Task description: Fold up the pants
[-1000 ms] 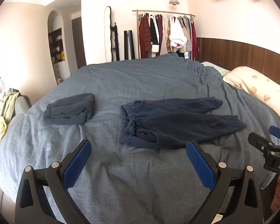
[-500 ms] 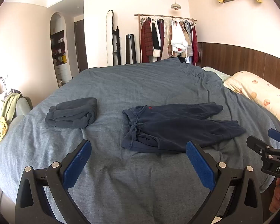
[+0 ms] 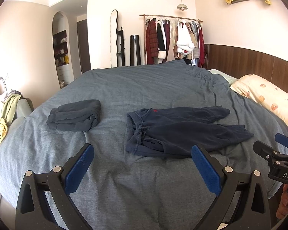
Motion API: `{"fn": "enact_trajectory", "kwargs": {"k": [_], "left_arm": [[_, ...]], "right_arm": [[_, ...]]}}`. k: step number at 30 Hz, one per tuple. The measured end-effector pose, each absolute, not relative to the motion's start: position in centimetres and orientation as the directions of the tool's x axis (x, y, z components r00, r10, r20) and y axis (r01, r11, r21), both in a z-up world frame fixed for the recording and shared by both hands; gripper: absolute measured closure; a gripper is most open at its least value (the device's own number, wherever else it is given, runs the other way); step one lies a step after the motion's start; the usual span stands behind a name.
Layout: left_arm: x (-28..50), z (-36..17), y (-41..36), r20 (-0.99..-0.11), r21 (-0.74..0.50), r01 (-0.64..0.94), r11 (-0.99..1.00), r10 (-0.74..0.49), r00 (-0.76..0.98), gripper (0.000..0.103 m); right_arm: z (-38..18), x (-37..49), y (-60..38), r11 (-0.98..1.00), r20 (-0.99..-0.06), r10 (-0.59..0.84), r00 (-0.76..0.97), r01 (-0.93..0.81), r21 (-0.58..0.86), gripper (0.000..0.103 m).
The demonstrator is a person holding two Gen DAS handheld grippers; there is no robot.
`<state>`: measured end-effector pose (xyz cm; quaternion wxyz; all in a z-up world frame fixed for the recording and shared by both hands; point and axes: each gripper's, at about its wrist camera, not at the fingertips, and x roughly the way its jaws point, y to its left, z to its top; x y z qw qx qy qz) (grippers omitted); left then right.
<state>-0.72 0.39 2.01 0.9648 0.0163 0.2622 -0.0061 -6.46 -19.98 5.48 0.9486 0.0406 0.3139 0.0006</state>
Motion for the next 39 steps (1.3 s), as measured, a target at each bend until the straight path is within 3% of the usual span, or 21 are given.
{"fn": "enact_trajectory", "kwargs": {"k": [39], "left_arm": [[-0.5, 1.7, 2.1, -0.502, 0.018, -0.009, 1.0, 0.017, 0.865, 0.0]], "right_arm": [[4.4, -6.2, -19.2, 0.998, -0.606, 0.025, 0.795, 0.017, 0.063, 0.0]]}}
